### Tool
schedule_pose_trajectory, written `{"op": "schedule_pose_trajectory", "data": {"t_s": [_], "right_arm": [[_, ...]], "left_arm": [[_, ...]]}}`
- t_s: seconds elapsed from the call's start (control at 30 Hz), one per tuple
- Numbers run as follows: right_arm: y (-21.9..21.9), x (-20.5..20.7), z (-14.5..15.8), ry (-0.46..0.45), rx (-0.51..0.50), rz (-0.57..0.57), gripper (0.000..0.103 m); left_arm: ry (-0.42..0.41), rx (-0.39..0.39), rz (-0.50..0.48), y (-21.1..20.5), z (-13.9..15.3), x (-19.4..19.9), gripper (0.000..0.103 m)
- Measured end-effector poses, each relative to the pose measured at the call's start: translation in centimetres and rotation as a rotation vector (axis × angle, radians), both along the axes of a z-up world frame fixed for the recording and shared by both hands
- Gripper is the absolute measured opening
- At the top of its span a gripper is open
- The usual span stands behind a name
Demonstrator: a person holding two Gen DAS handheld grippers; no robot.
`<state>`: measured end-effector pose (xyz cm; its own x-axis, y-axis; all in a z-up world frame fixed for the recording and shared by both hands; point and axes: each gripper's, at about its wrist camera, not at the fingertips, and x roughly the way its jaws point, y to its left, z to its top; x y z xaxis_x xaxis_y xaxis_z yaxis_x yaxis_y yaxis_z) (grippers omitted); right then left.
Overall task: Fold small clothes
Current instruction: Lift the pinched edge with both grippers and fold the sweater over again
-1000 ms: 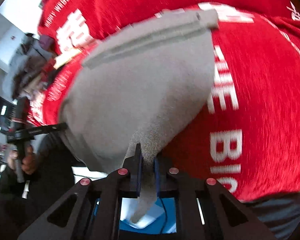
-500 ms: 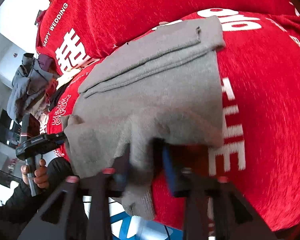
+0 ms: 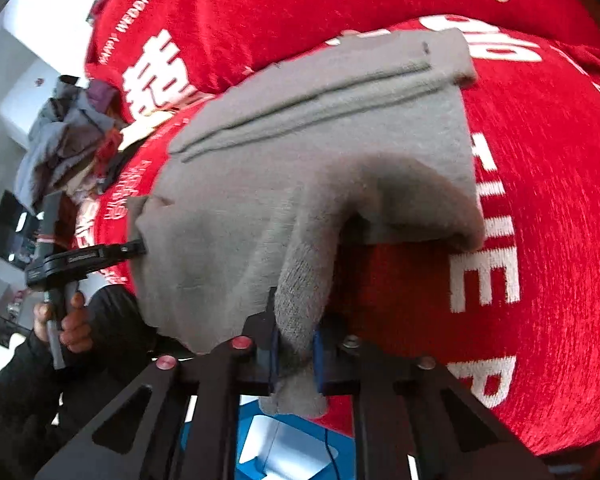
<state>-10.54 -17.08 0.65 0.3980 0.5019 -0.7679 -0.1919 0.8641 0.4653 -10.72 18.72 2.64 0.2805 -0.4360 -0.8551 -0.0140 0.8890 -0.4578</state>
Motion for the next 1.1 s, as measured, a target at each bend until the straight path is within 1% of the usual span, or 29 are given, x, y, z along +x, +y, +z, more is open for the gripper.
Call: {"op": "schedule_pose_trajectory", "data": {"t_s": [0.03, 0.1, 0.13, 0.17, 0.23, 0.3, 0.37, 0.47, 0.57, 0.6, 0.73, 0.83, 0.93, 1.0, 1.1], "right_arm": [[-0.1, -0.4, 0.5, -0.014, 0.023, 0.007, 0.012], [-0.4, -1.5, 2.4, -0.065, 0.091, 0.020, 0.011], [-0.5, -2.0, 3.2, -0.089, 0.120, 0.024, 0.011], [-0.7, -2.5, 4.1, -0.113, 0.150, 0.027, 0.011], [-1.0, -3.2, 5.9, -0.160, 0.204, 0.028, 0.011], [-1.3, -3.2, 8.0, -0.215, 0.259, 0.026, 0.011], [-1.5, -2.6, 9.7, -0.265, 0.300, 0.025, 0.011], [-1.5, -1.1, 11.5, -0.320, 0.344, 0.019, 0.011], [-2.0, 1.1, 13.0, -0.359, 0.358, -0.014, 0.011], [-2.2, 1.9, 13.2, -0.359, 0.361, -0.028, 0.011], [-3.0, 5.1, 13.7, -0.339, 0.349, -0.074, 0.011], [-3.6, 8.6, 13.8, -0.317, 0.333, -0.115, 0.011], [-3.8, 13.2, 13.3, -0.276, 0.316, -0.155, 0.011], [-4.0, 16.3, 12.3, -0.240, 0.294, -0.184, 0.011], [-4.6, 20.7, 9.3, -0.152, 0.250, -0.238, 0.011]], "left_arm": [[-0.018, -0.014, -0.004, 0.3, 0.7, -0.5, 0.011], [-0.086, -0.097, 0.005, 0.9, 3.0, -1.9, 0.011], [-0.116, -0.123, 0.014, 1.3, 3.8, -2.4, 0.011], [-0.160, -0.145, 0.030, 1.7, 5.2, -3.1, 0.011], [-0.208, -0.170, 0.059, 2.3, 6.9, -3.5, 0.011], [-0.254, -0.223, 0.097, 3.3, 8.6, -3.3, 0.011], [-0.295, -0.251, 0.127, 3.7, 9.9, -2.5, 0.011], [-0.327, -0.255, 0.158, 3.5, 11.1, -0.4, 0.011], [-0.325, -0.288, 0.192, 3.8, 11.4, 2.4, 0.011], [-0.323, -0.283, 0.201, 4.0, 11.3, 3.0, 0.011], [-0.289, -0.277, 0.231, 3.7, 10.6, 7.4, 0.011], [-0.264, -0.260, 0.244, 3.2, 9.9, 11.0, 0.011], [-0.234, -0.249, 0.252, 2.6, 8.8, 15.0, 0.011], [-0.205, -0.223, 0.254, 2.1, 7.5, 17.5, 0.011], [-0.116, -0.203, 0.273, 1.9, 4.0, 21.1, 0.011]]}}
